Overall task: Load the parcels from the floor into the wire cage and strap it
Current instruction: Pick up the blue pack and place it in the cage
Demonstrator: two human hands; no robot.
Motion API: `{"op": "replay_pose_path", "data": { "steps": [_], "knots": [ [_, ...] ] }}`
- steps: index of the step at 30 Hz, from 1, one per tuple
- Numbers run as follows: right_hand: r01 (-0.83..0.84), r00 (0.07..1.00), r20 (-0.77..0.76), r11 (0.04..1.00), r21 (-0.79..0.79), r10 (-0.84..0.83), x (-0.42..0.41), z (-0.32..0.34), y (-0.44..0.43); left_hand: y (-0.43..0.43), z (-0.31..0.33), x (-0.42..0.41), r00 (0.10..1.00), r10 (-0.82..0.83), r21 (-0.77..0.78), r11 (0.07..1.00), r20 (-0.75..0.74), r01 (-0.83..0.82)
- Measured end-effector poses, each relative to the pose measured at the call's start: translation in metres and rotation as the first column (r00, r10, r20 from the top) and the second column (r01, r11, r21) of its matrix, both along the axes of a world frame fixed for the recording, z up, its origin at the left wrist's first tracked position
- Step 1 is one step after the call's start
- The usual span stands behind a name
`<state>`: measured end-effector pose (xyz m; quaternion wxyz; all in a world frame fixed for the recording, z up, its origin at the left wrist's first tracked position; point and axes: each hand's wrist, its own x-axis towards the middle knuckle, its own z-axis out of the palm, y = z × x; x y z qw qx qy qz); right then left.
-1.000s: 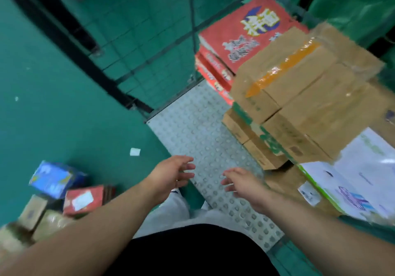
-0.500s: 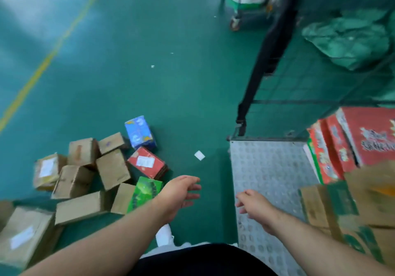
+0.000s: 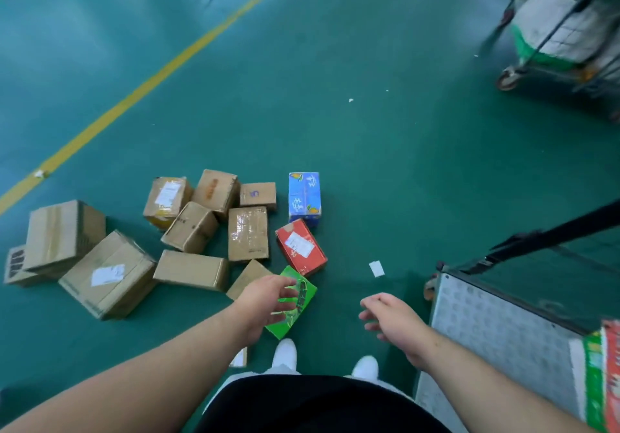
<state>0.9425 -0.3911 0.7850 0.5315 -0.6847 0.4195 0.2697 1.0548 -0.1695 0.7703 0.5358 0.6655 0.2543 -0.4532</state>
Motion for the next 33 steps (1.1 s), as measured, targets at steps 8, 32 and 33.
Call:
{"op": "replay_pose_path", "data": {
  "steps": [8,32,33],
  "knots": [
    [0.021,0.999,-0.041,1.0,-0.023,-0.022,0.064,-0.027,-0.057,-0.052,-0.014,0.047,0.988,0.131,-0.014,0.991,-0.078,-0.132],
    [-0.237,0.959,-0.155,0.971,0.033,0.239,0.404,-0.093,-0.314,-0.204,-0.032,0.254,0.707,0.705,0.116,0.708,-0.056,-0.697],
    [-0.254,0.952,-0.168,0.967,0.027,0.255,0.415,-0.093,-0.316,-0.204,-0.039,0.263,0.69,0.721,0.122,0.692,-0.06,-0.712]
  ]
}}
